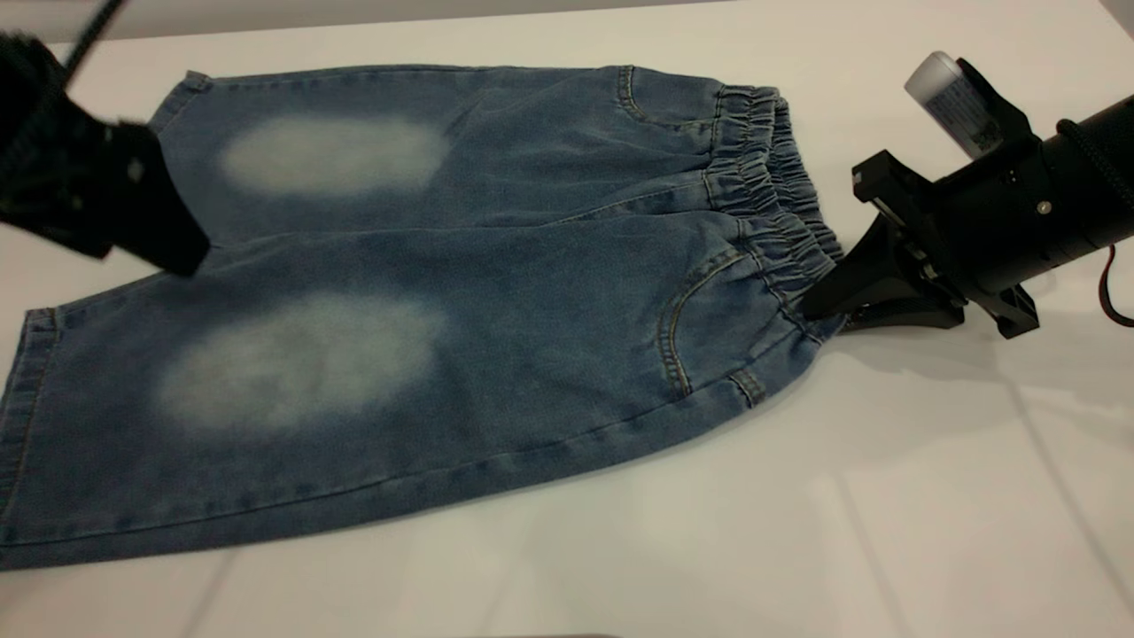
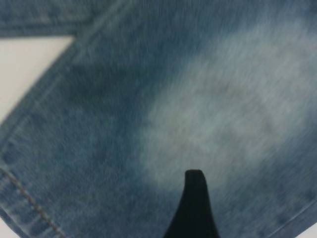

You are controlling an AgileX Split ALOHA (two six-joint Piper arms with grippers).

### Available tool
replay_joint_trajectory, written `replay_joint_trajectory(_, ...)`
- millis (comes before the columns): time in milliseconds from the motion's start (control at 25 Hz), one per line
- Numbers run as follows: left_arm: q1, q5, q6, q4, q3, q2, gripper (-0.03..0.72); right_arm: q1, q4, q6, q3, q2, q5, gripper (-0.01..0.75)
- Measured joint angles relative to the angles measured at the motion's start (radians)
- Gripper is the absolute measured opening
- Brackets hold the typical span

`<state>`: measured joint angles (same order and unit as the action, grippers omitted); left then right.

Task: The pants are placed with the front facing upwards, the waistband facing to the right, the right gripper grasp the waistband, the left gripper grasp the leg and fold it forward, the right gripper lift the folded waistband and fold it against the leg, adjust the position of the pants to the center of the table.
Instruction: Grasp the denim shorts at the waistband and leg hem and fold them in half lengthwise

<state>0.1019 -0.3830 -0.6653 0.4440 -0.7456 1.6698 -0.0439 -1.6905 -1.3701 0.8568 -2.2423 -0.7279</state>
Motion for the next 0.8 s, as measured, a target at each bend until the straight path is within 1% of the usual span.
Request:
replay_joint_trajectory(200, 0.0, -0.004, 0.0, -0.153, -0.002, 0.132, 0.524, 0.0, -0.023, -0.031, 0.0, 0.0, -0.048, 0.038)
replay_joint_trajectory(360, 0.0, -0.023, 0.0, -0.264, -0.003, 0.236, 0.522, 0.0, -0.031, -0.035, 0.0, 0.0, -0.053, 0.038)
replay_joint_trajectory(480, 0.0, -0.032, 0.0, -0.296, -0.005, 0.279, 0.522, 0.0, -0.039, -0.052, -0.001, 0.0, -0.054, 0.038)
replay_joint_trajectory(640, 0.0, -0.095, -0.001, -0.341, -0.005, 0.282, 0.522, 0.0, -0.046, -0.069, -0.001, 0.0, -0.054, 0.038)
replay_joint_trajectory(800, 0.0, -0.176, 0.008, -0.354, -0.005, 0.245, 0.521, 0.0, -0.048, -0.072, -0.001, 0.0, -0.054, 0.038)
